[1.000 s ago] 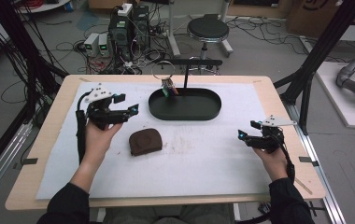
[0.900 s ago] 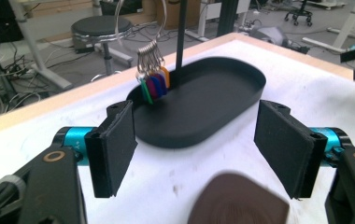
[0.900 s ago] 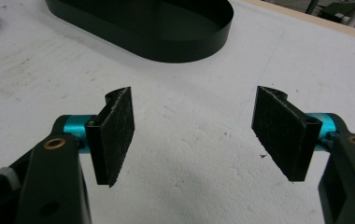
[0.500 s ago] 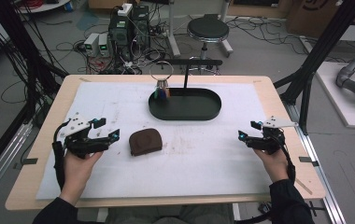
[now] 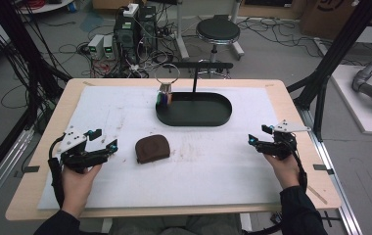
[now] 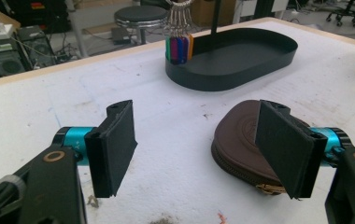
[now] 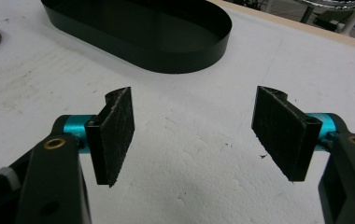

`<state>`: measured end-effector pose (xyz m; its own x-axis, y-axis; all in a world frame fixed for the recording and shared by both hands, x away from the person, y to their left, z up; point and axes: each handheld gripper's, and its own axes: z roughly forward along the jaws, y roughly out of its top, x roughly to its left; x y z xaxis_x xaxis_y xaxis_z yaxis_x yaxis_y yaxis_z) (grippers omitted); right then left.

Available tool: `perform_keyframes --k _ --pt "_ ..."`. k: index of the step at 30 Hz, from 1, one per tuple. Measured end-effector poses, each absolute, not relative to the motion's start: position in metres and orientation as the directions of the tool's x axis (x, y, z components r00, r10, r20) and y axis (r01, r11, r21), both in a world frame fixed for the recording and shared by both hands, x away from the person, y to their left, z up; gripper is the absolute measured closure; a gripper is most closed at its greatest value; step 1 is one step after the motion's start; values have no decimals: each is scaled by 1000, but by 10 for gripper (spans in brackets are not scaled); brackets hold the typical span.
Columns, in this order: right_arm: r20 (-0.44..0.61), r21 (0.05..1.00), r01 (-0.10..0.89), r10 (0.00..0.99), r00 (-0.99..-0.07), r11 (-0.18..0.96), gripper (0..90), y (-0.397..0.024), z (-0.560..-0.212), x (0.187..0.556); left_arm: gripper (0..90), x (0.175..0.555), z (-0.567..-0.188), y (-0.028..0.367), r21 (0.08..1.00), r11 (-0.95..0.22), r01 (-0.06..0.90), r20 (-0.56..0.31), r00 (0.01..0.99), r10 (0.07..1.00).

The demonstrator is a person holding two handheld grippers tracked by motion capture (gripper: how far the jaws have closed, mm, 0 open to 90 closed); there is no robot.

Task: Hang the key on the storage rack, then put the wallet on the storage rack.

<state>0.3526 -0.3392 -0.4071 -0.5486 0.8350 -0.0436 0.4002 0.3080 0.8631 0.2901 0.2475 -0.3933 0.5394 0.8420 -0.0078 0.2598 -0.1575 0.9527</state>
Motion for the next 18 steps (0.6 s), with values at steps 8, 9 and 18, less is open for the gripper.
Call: perform_keyframes --k 8,9,18 --pt "-44 863 400 835 -548 308 303 -340 -406 351 290 291 -393 245 952 -160 261 -3 532 847" --pt "-47 864 396 834 -550 310 304 -340 -406 350 290 290 -392 244 952 -166 257 4 533 846" --pt "-45 865 397 835 -548 307 303 -340 -405 350 291 294 -394 242 951 -176 254 9 546 838"
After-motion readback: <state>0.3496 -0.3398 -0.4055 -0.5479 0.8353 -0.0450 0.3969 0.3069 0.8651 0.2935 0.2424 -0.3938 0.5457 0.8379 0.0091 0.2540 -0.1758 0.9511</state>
